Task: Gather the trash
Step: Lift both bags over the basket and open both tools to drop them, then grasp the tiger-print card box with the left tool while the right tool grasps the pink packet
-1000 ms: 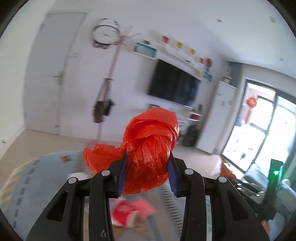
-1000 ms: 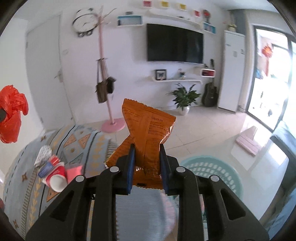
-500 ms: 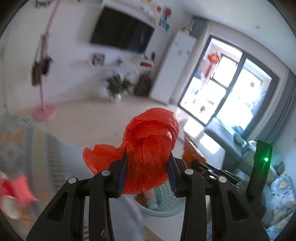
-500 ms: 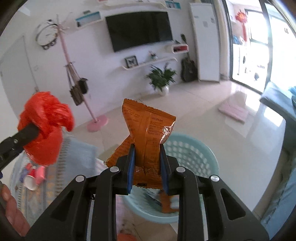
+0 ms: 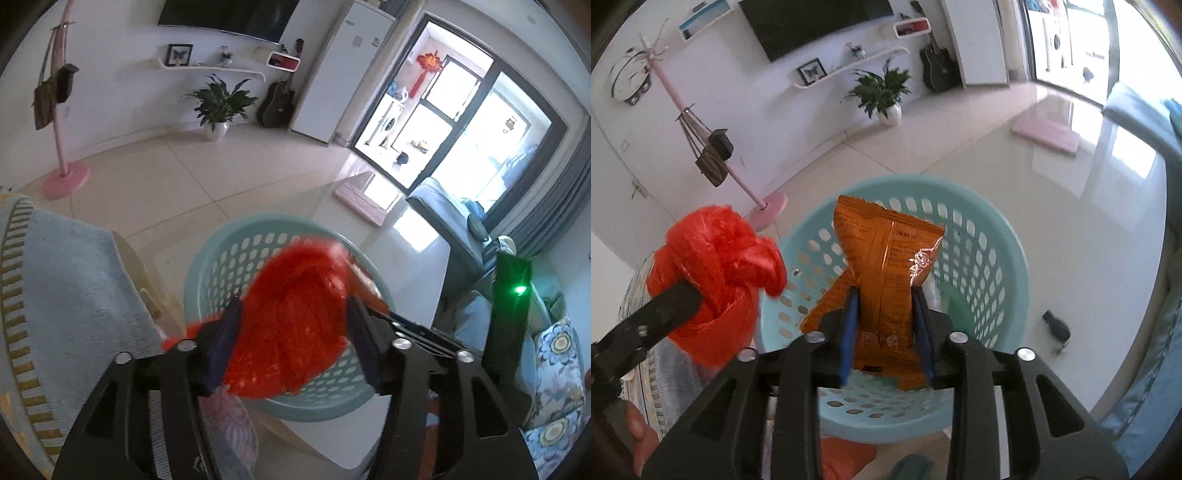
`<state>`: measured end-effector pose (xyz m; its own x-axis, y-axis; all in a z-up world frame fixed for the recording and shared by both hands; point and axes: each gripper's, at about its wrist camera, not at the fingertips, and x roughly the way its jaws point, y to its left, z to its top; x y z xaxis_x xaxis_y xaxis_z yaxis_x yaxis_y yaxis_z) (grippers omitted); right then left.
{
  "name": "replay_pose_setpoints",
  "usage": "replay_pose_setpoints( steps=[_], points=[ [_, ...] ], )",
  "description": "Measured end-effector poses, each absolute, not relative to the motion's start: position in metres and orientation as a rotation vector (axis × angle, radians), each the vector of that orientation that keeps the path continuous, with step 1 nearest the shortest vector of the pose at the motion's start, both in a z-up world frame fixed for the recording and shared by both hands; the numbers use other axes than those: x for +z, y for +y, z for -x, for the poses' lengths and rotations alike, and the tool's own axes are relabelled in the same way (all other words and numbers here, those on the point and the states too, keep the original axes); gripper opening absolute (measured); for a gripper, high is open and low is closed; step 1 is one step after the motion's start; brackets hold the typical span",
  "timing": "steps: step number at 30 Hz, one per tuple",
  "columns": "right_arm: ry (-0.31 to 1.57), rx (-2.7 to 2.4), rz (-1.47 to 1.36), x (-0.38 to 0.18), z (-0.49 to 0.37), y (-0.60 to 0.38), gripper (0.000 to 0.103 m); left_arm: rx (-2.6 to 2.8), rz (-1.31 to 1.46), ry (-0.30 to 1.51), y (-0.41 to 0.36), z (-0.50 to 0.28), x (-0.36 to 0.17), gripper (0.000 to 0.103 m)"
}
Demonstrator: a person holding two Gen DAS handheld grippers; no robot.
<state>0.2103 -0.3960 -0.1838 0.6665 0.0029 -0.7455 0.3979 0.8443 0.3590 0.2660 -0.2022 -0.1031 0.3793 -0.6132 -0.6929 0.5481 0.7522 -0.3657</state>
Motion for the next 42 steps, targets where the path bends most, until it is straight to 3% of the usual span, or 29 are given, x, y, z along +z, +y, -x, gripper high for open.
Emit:
replay_pose_setpoints(
  steps=[2,5,18,30,42],
  points=[
    [0.828,-0.242,-0.552,-0.190,-0.208,-0.401,0.044,-0.738,0.075,0.910,-0.205,-0.260,-0.103,0.064],
    [0.836,-0.274,-0.569,-0.192,-0.203,-0.406,0.065,-0.756,0.078,0.904,-0.203,-0.252,-0.097,0.066],
    [0.720,-0.230,-0.488,-0.138,-0.182,-0.371,0.065,-0.718,0.120,0.728,-0.149,-0.205,-0.036,0.069],
    [0.581,0.055,-0.238,-0.073,-0.191,-0.212,0.068,-0.412,0.208,0.588,0.006,-0.172,0.007,0.071],
    [0.575,0.274,-0.053,-0.084,-0.209,-0.066,0.068,-0.225,0.302,0.674,0.152,-0.195,-0.018,0.071]
  ],
)
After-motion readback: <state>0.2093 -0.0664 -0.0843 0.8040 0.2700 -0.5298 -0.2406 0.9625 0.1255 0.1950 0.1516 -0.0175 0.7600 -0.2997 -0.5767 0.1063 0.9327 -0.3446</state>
